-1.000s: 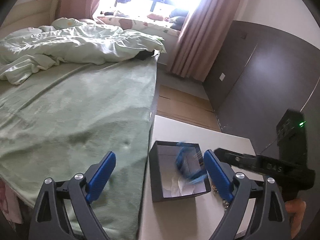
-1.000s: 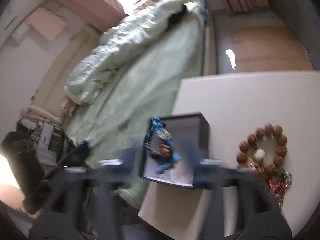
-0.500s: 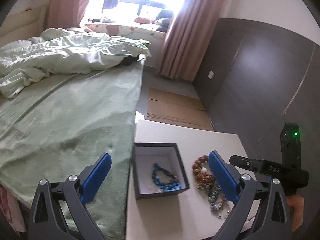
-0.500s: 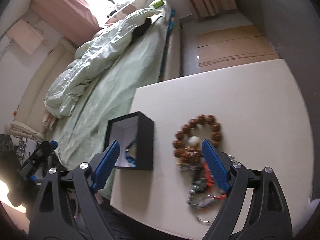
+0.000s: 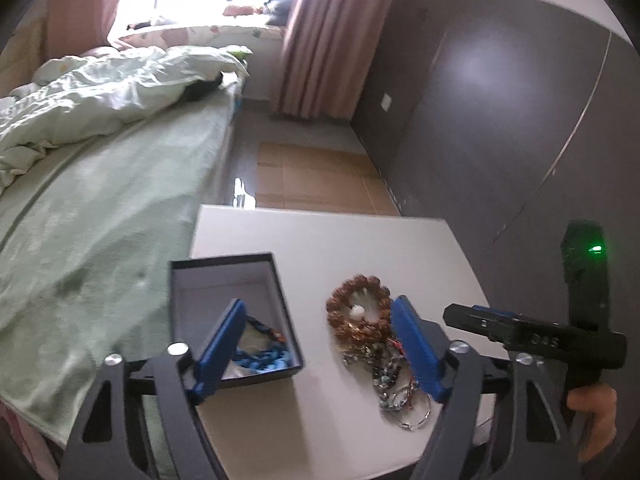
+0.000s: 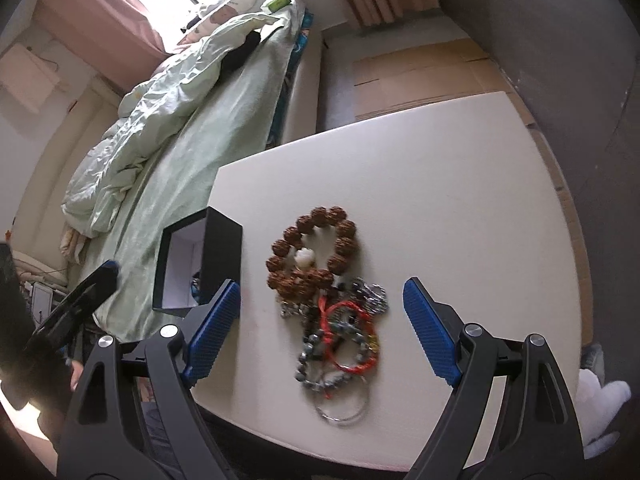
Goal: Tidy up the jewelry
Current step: 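Lower the right tool onto the red string bracelet and close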
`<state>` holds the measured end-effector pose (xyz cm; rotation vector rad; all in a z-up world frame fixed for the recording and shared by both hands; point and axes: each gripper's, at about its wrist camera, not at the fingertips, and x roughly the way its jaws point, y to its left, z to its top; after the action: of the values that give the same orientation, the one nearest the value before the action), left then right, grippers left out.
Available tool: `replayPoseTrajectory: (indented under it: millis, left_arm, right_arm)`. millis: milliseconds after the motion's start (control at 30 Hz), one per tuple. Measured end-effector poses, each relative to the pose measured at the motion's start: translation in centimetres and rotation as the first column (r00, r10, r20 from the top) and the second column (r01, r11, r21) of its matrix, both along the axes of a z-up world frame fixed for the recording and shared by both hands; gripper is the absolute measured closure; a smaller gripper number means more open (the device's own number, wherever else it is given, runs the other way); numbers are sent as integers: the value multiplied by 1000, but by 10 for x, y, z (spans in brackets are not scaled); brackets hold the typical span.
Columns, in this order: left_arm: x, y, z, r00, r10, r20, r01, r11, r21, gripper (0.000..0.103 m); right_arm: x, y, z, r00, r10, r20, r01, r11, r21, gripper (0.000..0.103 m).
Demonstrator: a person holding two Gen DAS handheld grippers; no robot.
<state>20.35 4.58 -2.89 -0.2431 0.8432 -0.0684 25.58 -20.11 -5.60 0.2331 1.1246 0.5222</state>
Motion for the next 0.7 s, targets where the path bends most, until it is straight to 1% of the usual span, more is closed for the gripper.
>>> replayPoseTrajectory:
  millis: [67,100,167,267,367,467,500,567,667,700]
  left_arm:
    - [9,-7,-8,1000,-15,-24,15,1000,-5,43]
    - [14,-11,-11,999,-24,-34,24,1000,-8,44]
    - [21,-15,-17,998,-32,-47,31,999,-12,50]
    - [29,-18,-25,997,-43,-62,41,999,-29,53]
    - [32,-19,-29,997,-47,-63,46,999,-28,56]
    - [35,-17,-33,997,-48,-64,45,998,-48,60]
    - [36,-16,-34,997,-46,-61,43,998,-49,60]
    - [37,-16,-37,997,-45,-64,42,998,-42,67]
    - [37,-16,-43,996,-50,-70,46,997,-63,68]
    - [37,-17,-45,996,-49,-76,45,997,-55,68]
  right_arm:
    - [-3,-3,-3,1000,5,-7,-5,1000,-10,29]
    - [-5,-4,-5,1000,12,-15,-12,1000,-14,32]
    - [-7,-5,-9,1000,17,-21,-18,999,-27,34]
    - [-7,-6,-17,999,27,-39,-29,998,-49,35]
    - [-6,-2,-26,997,51,-59,-54,996,-64,35]
    - [-8,6,-33,995,70,-65,-75,994,-81,35]
    - [-8,8,-36,995,73,-69,-79,993,-91,36]
    - [-7,13,-42,993,79,-86,-88,991,-99,41]
    - [-6,23,-50,990,102,-101,-115,984,-135,43]
    - [-6,25,-52,989,105,-103,-119,982,-144,47]
